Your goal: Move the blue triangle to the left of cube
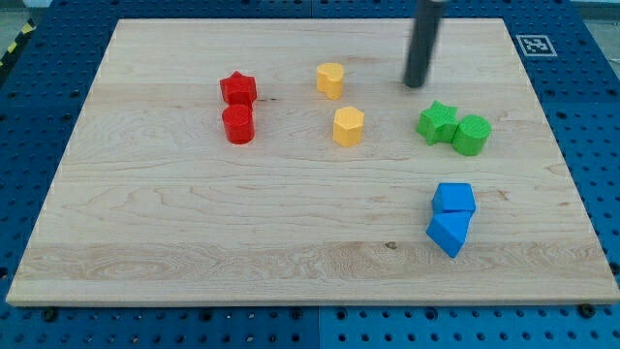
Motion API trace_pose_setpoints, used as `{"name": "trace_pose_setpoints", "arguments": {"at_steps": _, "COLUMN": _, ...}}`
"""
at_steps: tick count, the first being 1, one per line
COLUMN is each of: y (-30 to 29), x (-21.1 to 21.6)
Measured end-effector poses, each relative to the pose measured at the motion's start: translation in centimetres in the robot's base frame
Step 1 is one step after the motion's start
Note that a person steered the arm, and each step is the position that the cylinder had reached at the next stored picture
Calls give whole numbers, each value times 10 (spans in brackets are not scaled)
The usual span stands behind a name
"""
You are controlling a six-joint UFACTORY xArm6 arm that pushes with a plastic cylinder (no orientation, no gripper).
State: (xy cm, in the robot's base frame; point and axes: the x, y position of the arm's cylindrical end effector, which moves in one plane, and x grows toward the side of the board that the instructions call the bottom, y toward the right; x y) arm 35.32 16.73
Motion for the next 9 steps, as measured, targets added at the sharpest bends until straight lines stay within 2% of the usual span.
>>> {"name": "trace_pose_setpoints", "arguments": {"at_steps": 1, "y": 64, "x": 44}}
{"name": "trace_pose_setpoints", "arguments": {"at_steps": 2, "y": 74, "x": 91}}
{"name": "trace_pose_setpoints", "arguments": {"at_steps": 4, "y": 74, "x": 218}}
{"name": "trace_pose_setpoints", "arguments": {"at_steps": 5, "y": 64, "x": 249}}
{"name": "trace_pose_setpoints", "arguments": {"at_steps": 7, "y": -1, "x": 247}}
{"name": "trace_pose_setpoints", "arguments": {"at_steps": 9, "y": -18, "x": 217}}
